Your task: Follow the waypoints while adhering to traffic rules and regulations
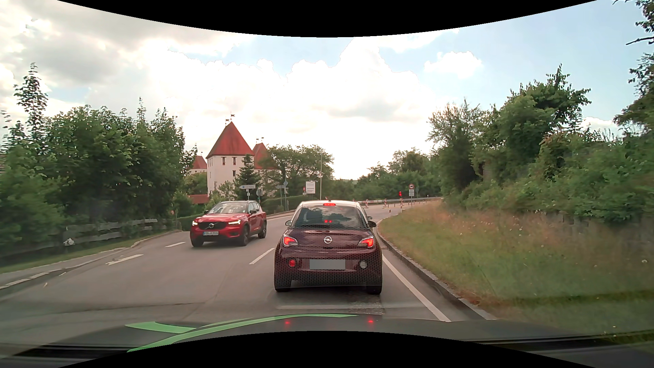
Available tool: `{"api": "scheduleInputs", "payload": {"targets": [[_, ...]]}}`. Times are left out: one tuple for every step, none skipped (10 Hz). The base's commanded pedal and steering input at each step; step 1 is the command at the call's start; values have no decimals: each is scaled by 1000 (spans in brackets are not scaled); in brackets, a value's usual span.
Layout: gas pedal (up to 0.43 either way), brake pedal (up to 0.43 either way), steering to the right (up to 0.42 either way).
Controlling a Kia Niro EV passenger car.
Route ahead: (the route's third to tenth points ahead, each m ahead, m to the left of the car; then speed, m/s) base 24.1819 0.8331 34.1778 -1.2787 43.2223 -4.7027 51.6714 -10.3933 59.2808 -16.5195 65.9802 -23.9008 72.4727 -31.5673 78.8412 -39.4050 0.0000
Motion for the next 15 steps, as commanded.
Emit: {"api": "scheduleInputs", "payload": {"targets": [[0,293,27],[0,287,27],[0,293,27],[0,293,27],[0,293,27],[0,293,27],[0,293,27],[0,293,27],[0,293,27],[0,293,27],[0,293,27],[0,299,27],[0,299,27],[0,299,28],[0,299,27]]}}
